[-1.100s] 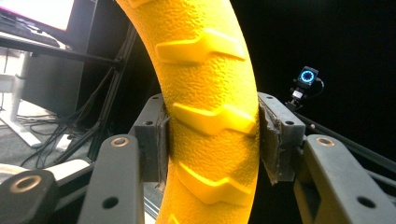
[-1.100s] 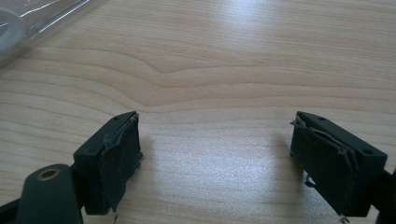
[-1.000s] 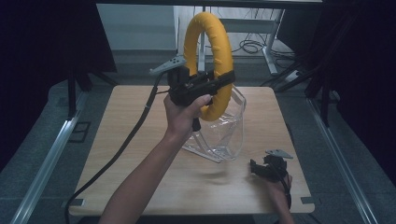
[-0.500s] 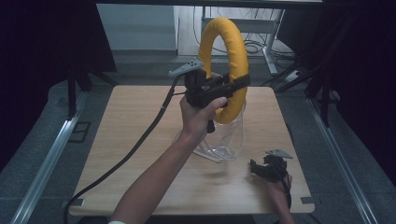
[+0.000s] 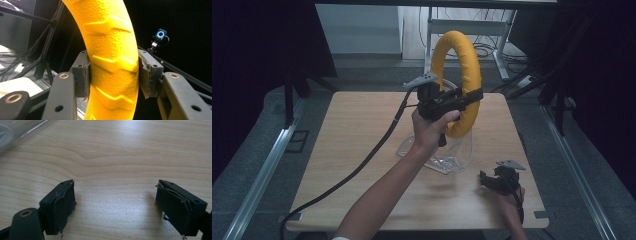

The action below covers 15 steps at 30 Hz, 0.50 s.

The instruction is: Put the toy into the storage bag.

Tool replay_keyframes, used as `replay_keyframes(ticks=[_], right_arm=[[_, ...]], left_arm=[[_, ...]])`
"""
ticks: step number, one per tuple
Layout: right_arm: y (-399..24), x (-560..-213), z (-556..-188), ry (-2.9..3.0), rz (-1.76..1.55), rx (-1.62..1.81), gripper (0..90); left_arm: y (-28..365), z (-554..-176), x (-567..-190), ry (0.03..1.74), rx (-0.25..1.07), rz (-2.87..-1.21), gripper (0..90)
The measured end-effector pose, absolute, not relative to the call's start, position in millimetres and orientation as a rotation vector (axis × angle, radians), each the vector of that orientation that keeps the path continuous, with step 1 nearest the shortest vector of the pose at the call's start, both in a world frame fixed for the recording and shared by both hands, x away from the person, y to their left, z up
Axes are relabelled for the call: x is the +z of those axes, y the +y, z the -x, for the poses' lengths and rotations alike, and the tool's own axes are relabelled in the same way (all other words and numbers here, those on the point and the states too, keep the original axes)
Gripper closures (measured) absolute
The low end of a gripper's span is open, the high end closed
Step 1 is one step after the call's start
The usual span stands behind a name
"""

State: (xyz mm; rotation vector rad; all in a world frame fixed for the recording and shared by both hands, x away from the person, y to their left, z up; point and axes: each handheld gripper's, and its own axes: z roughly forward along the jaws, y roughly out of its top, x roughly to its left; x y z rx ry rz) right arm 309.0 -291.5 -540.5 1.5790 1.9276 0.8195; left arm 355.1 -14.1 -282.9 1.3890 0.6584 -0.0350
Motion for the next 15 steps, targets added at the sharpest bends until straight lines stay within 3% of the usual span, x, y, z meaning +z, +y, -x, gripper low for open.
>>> replay_keyframes(ticks=[15], right_arm=[[-291.5, -540.4, -308.9, 1.927, -1.581, 0.820, 15.9]], left_arm=[[-13.4, -363.5, -319.6, 0.715, -0.063, -1.405, 50.5]])
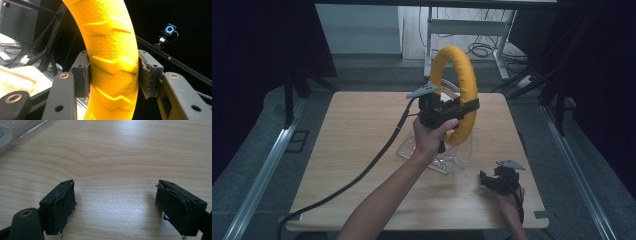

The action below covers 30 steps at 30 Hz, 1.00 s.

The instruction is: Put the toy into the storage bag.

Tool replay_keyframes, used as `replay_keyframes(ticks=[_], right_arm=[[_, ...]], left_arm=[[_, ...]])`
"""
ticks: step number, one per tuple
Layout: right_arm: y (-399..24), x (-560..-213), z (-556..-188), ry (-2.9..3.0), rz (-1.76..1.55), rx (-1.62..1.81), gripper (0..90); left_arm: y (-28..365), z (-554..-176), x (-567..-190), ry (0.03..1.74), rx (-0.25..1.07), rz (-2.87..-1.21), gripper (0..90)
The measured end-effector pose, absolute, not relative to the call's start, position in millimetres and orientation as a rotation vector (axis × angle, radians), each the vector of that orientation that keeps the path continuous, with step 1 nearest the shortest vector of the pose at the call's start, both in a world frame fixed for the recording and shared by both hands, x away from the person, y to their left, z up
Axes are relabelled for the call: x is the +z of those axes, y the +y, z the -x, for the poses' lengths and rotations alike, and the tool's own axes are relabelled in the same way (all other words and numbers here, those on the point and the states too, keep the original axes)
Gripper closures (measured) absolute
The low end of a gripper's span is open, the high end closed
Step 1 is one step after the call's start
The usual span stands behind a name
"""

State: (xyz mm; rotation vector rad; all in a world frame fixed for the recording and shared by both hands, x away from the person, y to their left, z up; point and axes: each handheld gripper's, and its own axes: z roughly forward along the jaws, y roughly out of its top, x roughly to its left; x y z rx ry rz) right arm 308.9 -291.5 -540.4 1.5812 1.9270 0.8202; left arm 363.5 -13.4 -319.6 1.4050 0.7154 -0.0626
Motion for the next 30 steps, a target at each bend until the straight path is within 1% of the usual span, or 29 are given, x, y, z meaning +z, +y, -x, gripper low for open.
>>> replay_keyframes(ticks=[15, 22, 30], right_arm=[[-291.5, -540.4, -308.9, 1.925, -1.581, 0.821, 15.9], [-291.1, -540.2, -308.9, 1.925, -1.588, 0.822, 15.9], [-291.4, -540.3, -308.9, 1.928, -1.582, 0.821, 15.9]], left_arm=[[-16.2, -367.0, -344.1, 0.754, -0.045, -1.440, 50.5], [-12.0, -369.2, -357.7, 0.783, -0.069, -1.432, 50.5], [-15.5, -370.3, -371.7, 0.811, -0.052, -1.457, 50.4]])
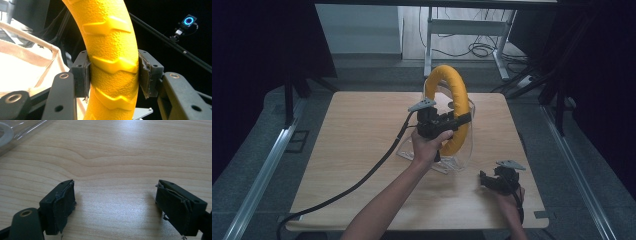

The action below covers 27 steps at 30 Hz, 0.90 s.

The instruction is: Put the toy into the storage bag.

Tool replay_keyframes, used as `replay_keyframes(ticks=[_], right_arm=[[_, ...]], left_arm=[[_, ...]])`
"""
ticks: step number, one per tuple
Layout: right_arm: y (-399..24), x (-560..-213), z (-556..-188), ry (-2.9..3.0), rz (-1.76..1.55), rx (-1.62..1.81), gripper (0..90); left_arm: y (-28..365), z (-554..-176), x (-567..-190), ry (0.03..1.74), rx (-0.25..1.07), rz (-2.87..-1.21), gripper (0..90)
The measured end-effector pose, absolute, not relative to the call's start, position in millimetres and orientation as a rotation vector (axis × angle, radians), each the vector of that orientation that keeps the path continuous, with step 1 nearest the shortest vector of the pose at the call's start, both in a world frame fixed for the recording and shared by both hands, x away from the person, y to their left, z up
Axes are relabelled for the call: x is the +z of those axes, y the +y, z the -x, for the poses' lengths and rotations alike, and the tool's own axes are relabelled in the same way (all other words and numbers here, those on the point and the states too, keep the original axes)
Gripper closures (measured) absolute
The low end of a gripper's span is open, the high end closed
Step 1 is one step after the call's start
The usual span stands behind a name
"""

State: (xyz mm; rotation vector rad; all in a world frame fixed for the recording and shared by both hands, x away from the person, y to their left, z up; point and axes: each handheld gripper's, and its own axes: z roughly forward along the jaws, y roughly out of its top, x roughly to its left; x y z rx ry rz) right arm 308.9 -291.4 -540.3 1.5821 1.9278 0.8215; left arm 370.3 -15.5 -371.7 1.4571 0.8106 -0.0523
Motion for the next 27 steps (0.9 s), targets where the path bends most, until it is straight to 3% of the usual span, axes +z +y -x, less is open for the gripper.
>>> replay_keyframes(ticks=[15, 27], right_arm=[[-291.3, -540.1, -308.9, 1.928, -1.586, 0.821, 15.9], [-291.5, -540.3, -308.8, 1.930, -1.580, 0.821, 15.9]], left_arm=[[-21.2, -374.6, -403.3, 0.872, -0.061, -1.478, 50.4], [-16.2, -371.0, -404.0, 0.868, -0.049, -1.476, 49.4]])
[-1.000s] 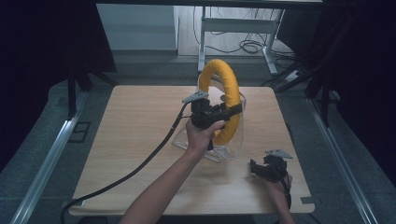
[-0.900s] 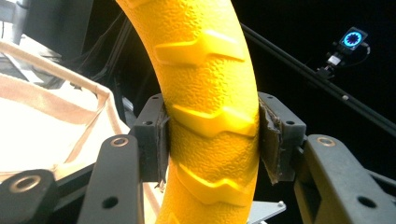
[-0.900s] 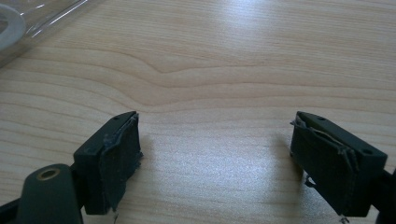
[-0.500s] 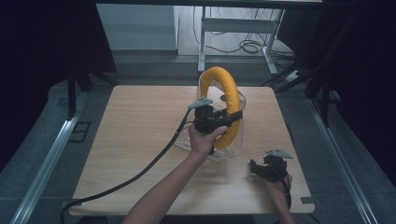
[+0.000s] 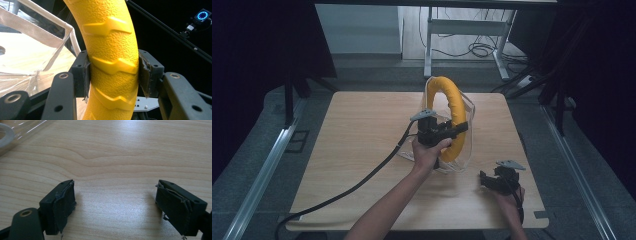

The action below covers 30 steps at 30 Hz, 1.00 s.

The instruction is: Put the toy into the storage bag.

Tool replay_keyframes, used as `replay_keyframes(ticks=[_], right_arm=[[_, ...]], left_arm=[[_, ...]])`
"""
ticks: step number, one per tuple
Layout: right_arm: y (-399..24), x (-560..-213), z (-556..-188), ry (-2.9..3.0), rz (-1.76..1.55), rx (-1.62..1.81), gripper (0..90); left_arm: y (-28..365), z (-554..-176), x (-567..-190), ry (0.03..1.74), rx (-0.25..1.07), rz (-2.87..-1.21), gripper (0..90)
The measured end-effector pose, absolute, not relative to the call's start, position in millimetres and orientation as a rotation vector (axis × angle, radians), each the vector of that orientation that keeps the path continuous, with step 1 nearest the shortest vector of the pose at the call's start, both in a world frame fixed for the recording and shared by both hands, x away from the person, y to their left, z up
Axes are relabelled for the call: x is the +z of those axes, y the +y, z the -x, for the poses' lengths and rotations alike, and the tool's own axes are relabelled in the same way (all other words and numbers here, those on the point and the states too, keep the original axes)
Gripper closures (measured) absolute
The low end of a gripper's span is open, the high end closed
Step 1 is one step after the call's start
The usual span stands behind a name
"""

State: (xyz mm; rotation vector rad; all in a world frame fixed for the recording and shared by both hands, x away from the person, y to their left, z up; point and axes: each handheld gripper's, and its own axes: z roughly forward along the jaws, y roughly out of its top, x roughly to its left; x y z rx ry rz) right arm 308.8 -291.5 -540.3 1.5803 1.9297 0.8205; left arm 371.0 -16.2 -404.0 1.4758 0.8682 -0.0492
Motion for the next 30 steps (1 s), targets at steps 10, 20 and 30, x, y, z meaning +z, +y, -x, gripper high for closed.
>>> replay_keyframes(ticks=[10, 20, 30], right_arm=[[-291.7, -540.2, -308.6, 1.932, -1.580, 0.821, 15.9], [-291.7, -540.2, -308.6, 1.932, -1.580, 0.820, 15.8], [-291.7, -540.2, -308.6, 1.931, -1.581, 0.820, 15.9]], left_arm=[[-0.3, -359.0, -382.5, 0.785, 0.012, -1.505, 35.4], [23.1, -350.0, -373.7, 0.761, 0.043, -1.574, 34.3], [45.8, -338.7, -370.4, 0.740, 0.058, -1.568, 35.2]])
